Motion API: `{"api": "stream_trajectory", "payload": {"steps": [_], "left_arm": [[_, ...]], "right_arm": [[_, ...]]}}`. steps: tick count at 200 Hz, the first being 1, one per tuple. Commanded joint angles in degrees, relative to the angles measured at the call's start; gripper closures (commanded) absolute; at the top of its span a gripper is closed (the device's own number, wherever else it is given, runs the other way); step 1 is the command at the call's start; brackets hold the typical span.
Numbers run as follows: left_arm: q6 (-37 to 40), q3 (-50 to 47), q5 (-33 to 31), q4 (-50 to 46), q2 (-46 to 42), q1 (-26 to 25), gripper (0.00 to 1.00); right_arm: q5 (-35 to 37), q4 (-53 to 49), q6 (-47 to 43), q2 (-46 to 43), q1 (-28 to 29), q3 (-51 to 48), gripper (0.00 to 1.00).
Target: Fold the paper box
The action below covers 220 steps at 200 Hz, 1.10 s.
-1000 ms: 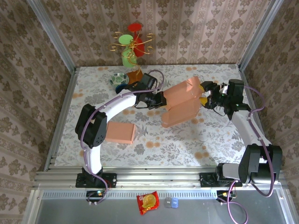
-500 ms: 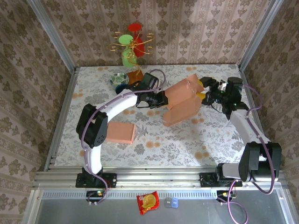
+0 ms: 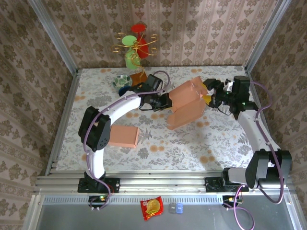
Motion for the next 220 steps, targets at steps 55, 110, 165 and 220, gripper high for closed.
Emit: {"api": "stream_trajectory", "payload": {"steps": [55, 110, 165, 220], "left_arm": [[8.8, 4.46, 4.33, -6.5, 1.15, 2.8, 1.0], [17.72, 7.41, 16.95, -8.44, 3.17, 4.9, 1.0], [23.14, 10.98, 21.78, -13.31, 5.06, 5.99, 1.0], [24.04, 12.08, 22.34, -14.69, 5.78, 6.09, 1.0]], "right_arm": [[5.1, -18.25, -20.26, -6.72, -1.53, 10.32, 0.31], [4.65, -16.61, -28.78, -3.97, -3.21, 12.32, 0.5], [-5.84, -11.1, -34.05, -1.09, -2.91, 11.22, 0.52], [-6.54, -12.87, -39.21, -0.9, -1.21, 9.66, 0.53]]}}
